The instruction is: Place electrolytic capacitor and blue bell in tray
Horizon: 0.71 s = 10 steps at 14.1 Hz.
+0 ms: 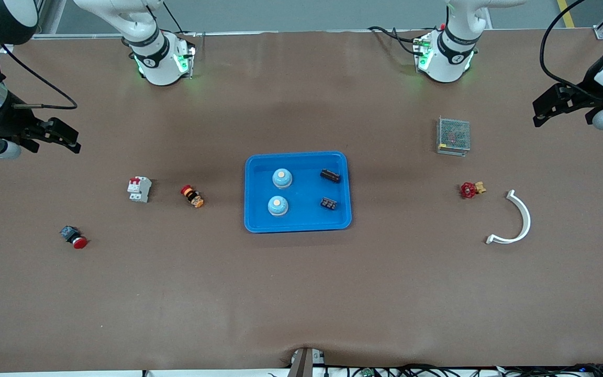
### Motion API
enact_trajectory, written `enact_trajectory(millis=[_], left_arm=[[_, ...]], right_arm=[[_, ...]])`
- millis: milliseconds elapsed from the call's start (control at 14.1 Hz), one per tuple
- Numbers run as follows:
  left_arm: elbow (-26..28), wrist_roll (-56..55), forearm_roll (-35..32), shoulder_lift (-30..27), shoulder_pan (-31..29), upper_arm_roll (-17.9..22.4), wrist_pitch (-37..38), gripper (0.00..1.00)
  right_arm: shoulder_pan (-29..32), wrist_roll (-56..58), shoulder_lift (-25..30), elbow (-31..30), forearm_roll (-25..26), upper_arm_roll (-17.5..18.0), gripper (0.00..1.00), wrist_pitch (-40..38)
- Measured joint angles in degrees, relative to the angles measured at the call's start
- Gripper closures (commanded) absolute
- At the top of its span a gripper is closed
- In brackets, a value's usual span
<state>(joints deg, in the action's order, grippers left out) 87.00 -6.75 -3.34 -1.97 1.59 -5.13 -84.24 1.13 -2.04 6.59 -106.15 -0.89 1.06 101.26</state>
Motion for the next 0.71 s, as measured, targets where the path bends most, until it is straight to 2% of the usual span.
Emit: enact_trajectory(millis=[708], left_arm=[[0.0, 0.0, 0.0, 0.0, 0.1, 0.0, 0.7, 0.00]], right_arm=[[0.0, 0.0, 0.0, 1.9, 0.0, 0.1, 0.00, -0.3]])
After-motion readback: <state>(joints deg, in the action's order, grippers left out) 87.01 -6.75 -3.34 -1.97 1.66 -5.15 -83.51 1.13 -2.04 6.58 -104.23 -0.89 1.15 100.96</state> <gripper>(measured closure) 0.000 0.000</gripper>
